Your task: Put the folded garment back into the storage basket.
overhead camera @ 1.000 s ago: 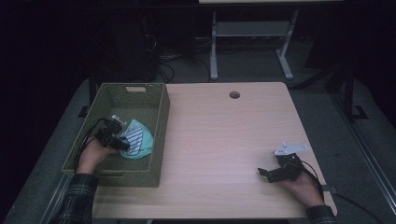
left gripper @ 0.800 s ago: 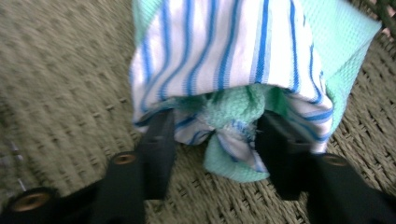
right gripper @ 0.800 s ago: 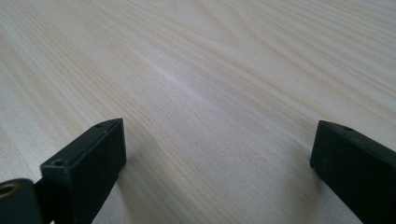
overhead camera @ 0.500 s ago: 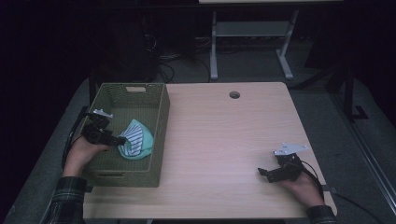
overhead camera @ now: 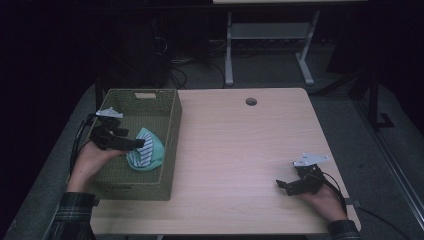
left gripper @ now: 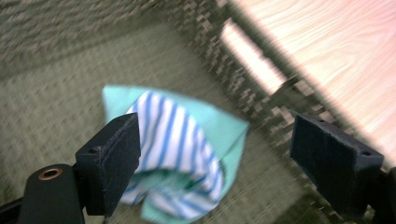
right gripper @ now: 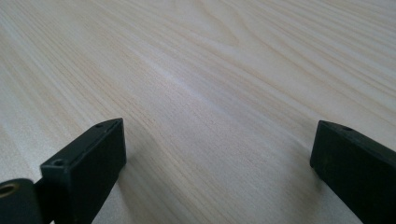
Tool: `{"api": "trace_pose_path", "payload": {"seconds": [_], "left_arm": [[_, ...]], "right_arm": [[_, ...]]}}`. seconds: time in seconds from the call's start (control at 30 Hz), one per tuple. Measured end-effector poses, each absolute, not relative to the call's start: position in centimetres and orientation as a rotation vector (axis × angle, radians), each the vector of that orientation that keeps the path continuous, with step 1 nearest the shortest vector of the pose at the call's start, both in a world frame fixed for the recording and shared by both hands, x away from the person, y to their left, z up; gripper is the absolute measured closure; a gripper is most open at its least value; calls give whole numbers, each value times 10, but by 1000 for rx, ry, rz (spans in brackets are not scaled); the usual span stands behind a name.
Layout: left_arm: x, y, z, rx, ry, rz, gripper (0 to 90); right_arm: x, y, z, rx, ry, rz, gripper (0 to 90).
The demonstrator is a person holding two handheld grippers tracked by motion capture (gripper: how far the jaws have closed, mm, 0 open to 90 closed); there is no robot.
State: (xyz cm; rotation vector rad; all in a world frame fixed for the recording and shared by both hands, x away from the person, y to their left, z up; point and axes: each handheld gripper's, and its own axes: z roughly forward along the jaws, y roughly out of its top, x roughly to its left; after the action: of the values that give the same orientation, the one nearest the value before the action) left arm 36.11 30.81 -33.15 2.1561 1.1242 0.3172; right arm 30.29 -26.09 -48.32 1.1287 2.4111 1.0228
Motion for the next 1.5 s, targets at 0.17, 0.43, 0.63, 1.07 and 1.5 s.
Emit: {"api": "trace_pose_path", "payload": {"seconds": [0.17,0.43,0.63,1.07,1.5], "left_arm": [[358,284,-322,2138,1064,307,159],[355,243,-316,2152,969,297,160],[353,212,-318,2167,905,279,160],[349,153,-339,2185,804,232,160],[343,112,-377,2210,765,233,160]], "right_arm": [[303,-261,-483,1129,2411,1023,32],[303,-261,-483,1129,2411,1023,33],[303,-261,-483,1129,2411,1023,32],[303,-261,-483,1129,2411,1023,32],[303,-261,-483,1133,2411,1022,33]]}}
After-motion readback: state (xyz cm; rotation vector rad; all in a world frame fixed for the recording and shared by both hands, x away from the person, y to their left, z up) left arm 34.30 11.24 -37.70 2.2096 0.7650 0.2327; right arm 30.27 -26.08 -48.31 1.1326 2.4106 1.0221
